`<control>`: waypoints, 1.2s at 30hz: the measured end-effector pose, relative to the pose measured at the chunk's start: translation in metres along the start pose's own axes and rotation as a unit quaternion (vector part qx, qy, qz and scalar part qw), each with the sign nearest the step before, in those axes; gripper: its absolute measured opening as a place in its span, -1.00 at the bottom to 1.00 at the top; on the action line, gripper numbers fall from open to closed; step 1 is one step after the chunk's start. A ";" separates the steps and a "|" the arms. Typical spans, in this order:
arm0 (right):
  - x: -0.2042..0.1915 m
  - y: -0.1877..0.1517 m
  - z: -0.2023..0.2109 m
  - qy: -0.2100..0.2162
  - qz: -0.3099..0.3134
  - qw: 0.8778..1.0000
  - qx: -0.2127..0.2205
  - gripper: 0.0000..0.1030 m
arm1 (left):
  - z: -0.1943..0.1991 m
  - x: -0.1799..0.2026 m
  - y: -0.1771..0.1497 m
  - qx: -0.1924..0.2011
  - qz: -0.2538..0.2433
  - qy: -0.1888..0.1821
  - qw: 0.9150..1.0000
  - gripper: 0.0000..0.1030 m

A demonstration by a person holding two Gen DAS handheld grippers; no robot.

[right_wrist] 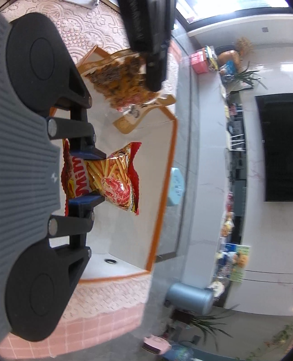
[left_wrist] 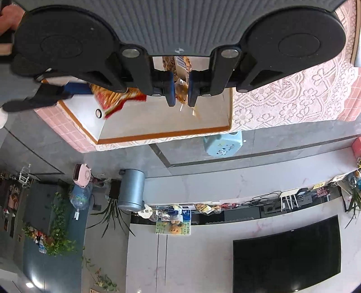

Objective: Organize snacks
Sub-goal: 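Lift both held bags over the box rim and lower them inside, then open both tools to drop the bags into the box and withdraw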

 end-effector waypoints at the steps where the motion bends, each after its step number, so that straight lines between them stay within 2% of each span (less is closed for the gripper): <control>1: 0.001 0.000 -0.005 -0.001 -0.004 1.000 -0.006 -0.41 | 0.000 0.000 0.002 0.005 0.002 -0.004 1.000 -0.78; 4: 0.005 0.001 -0.014 0.004 -0.020 1.000 -0.017 -0.41 | -0.003 -0.002 0.010 0.018 0.004 -0.003 1.000 -0.78; 6: 0.007 0.003 -0.017 0.009 -0.026 0.999 -0.019 -0.41 | -0.009 -0.001 0.012 0.013 0.001 -0.009 1.000 -0.78; 9: 0.007 0.004 -0.022 0.012 -0.031 0.999 -0.029 -0.41 | -0.024 0.000 0.006 -0.010 -0.003 -0.021 1.000 -0.78; 14: 0.008 0.001 -0.031 0.016 -0.036 0.998 -0.045 -0.41 | -0.041 -0.009 -0.010 -0.055 0.019 -0.064 0.996 -0.79; 16: 0.007 -0.002 -0.035 0.018 -0.036 0.998 -0.050 -0.41 | -0.045 -0.008 -0.013 -0.072 0.008 -0.069 0.995 -0.78; 22: -0.002 -0.008 -0.048 0.024 -0.036 0.995 -0.095 -0.42 | -0.051 -0.002 -0.011 -0.122 -0.025 -0.038 0.992 -0.78; 25: -0.002 -0.007 -0.058 0.024 -0.053 0.991 -0.121 -0.42 | -0.053 -0.001 -0.012 -0.143 -0.033 -0.030 0.989 -0.93; 29: -0.006 -0.008 -0.070 0.041 -0.076 0.984 -0.153 -0.42 | -0.051 0.001 -0.015 -0.150 -0.045 -0.020 0.987 -0.93; 31: -0.009 -0.008 -0.073 0.045 -0.079 0.984 -0.156 -0.42 | -0.052 0.002 -0.014 -0.156 -0.050 -0.017 0.986 -0.93; 36: -0.009 -0.009 -0.081 0.036 -0.098 0.979 -0.177 -0.41 | -0.046 0.003 -0.015 -0.151 -0.055 0.000 0.987 -0.83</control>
Point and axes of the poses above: each gripper's, at about its wrist camera, not at the fingertips, and z roughly against the way its jaws point, x to its right, y to its top, the point moved 2 cm from there along -z, roughly the way its jaws point, and after that the axes turned 14 degrees about -z, right-handed, at the moved point
